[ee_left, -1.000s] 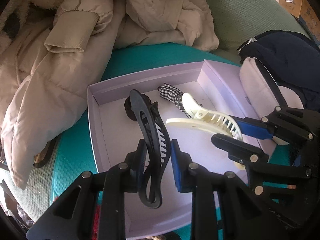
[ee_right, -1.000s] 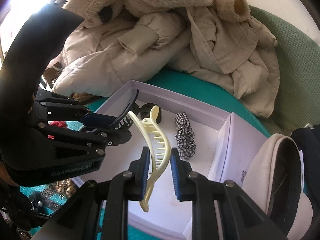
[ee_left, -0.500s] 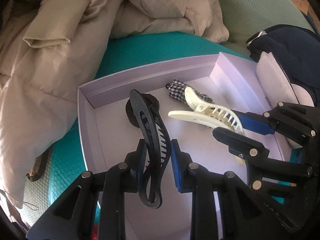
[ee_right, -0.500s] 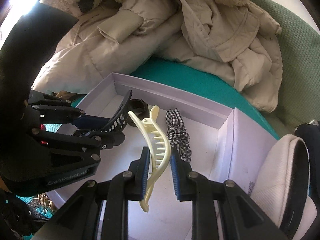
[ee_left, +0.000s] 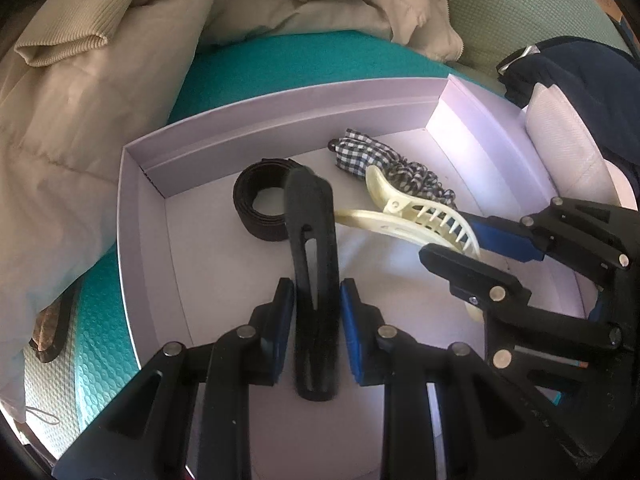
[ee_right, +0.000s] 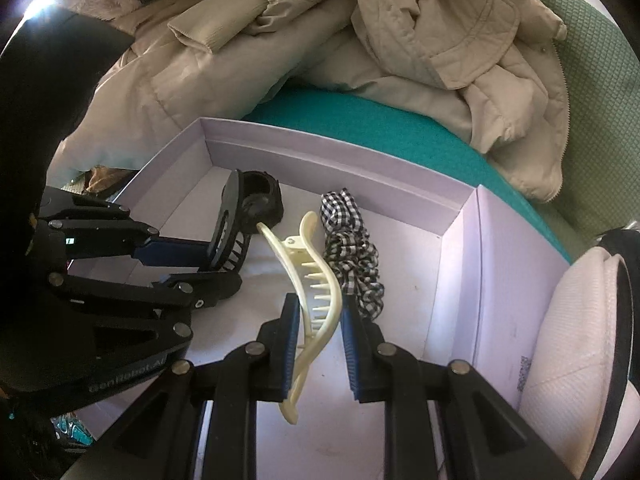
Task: Organize objects
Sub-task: 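Open the left tool to drop the black claw clip while the right tool drops the cream clip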
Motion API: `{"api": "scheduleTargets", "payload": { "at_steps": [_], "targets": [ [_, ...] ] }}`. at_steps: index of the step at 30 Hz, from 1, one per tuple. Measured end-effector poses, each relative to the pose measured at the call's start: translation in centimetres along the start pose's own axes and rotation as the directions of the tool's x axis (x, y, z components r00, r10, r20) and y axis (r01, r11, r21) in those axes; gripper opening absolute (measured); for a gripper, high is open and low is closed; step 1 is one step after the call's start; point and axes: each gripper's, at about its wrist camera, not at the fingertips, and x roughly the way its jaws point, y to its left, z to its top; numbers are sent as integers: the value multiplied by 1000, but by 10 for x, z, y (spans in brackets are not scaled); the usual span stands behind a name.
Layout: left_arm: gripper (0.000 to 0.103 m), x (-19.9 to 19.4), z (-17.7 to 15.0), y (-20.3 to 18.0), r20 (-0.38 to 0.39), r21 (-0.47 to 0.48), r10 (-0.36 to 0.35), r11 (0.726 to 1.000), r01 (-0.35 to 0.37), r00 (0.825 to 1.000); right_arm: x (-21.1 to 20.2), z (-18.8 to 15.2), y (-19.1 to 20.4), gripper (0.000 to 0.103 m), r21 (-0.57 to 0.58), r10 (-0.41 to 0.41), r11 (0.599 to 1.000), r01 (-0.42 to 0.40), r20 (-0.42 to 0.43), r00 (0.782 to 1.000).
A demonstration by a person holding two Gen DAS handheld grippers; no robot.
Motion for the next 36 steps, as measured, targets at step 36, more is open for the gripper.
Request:
{"api": "scheduleTargets", "payload": {
  "at_steps": [36],
  "targets": [
    [30, -80, -4, 7, 79, -92, 3, 996, 4, 997, -68, 8, 2, 31, 3, -53, 999, 53, 92, 994]
  ]
}}
